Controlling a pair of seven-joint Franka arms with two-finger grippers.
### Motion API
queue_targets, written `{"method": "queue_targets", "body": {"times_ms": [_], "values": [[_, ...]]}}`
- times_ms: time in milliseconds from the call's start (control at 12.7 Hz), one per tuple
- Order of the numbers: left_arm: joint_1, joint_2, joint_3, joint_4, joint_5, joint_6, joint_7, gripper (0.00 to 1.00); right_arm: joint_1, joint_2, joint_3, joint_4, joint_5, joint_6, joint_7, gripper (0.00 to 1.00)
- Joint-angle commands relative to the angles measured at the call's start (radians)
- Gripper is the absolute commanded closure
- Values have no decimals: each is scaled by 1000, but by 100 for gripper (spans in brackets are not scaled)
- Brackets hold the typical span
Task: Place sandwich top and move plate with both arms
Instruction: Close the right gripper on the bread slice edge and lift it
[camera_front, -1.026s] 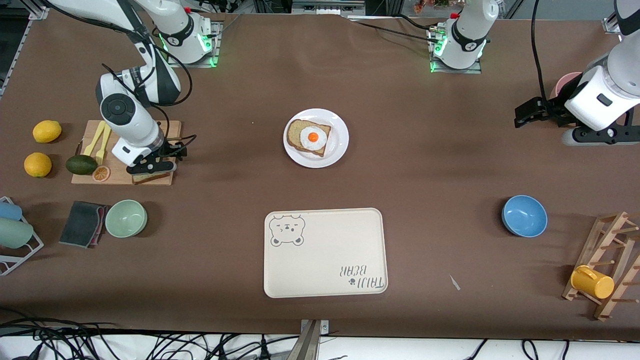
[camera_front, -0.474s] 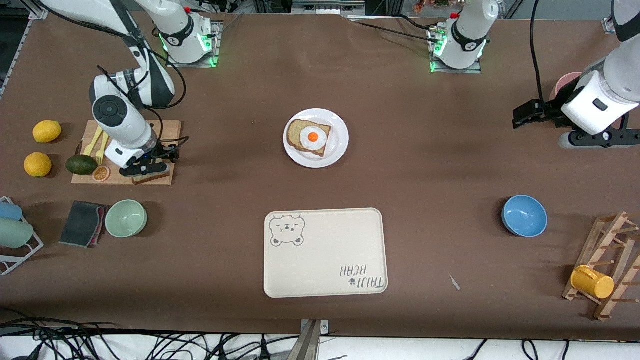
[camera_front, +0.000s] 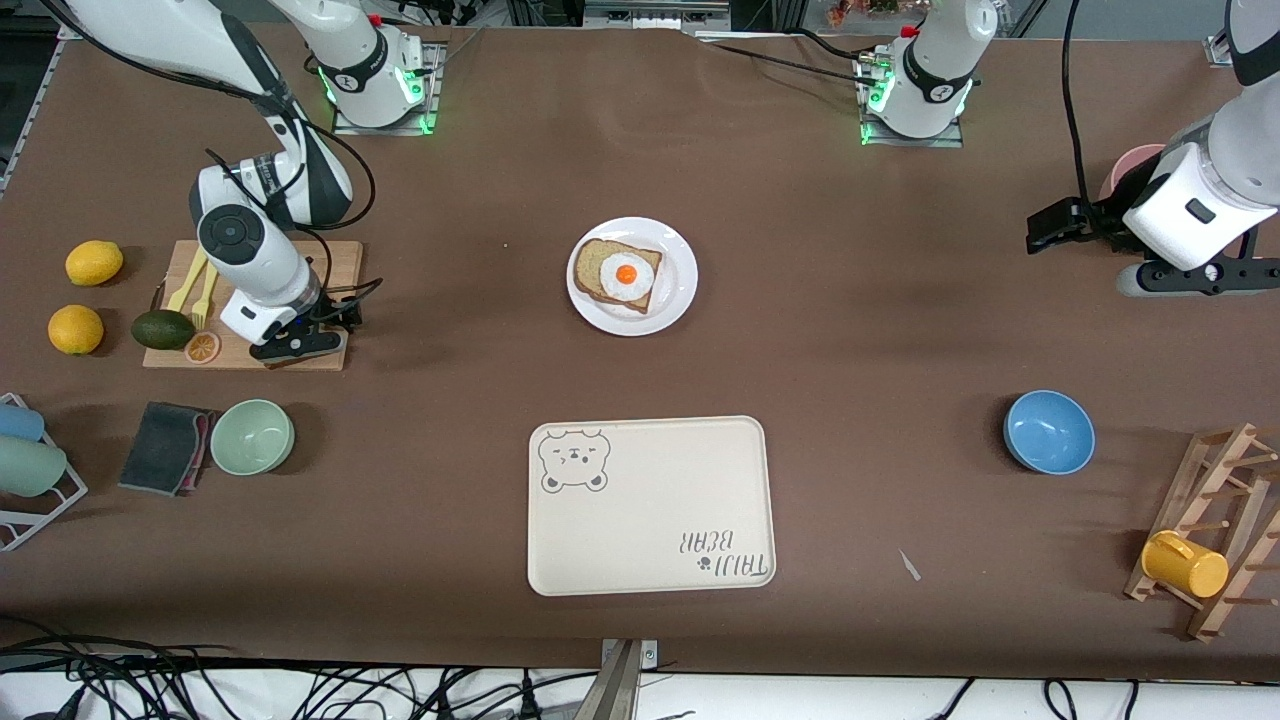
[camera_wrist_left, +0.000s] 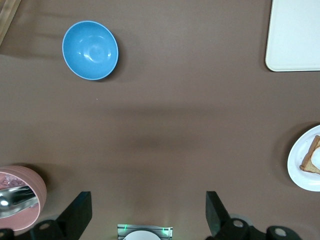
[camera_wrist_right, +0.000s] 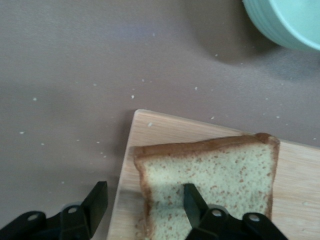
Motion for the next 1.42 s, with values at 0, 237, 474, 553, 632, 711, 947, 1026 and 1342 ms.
{"method": "queue_targets", "body": {"times_ms": [0, 237, 474, 553, 632, 711, 947, 1026, 1342], "values": [[4, 5, -3, 20, 13, -21, 4, 0, -6, -3, -11, -5, -25, 10, -14, 42], [1, 7, -3, 22, 13, -20, 2, 0, -6, -3, -11, -6, -25, 3, -14, 64], [-1, 5, -3, 22, 13, -20, 2, 0, -6, -2, -11, -6, -25, 2, -14, 96], [1, 5, -3, 22, 13, -20, 4, 0, -6, -2, -11, -6, -25, 2, -14, 98], [2, 5, -3, 22, 13, -21, 7, 0, -6, -3, -10, -6, -25, 0, -14, 100], [-1, 7, -3, 22, 13, -21, 2, 0, -5, -5, -10, -5, -25, -9, -14, 100], [-10, 7, -4, 20, 13, -21, -9, 0, -2, -16, -7, 3, -25, -27, -15, 100], [-7, 7, -4, 20, 13, -20, -7, 0, -2, -19, -4, 15, -25, -48, -12, 100], [-7, 13, -4, 23, 13, -18, -7, 0, 2, -31, 27, 93, -16, -176, -6, 100]]}}
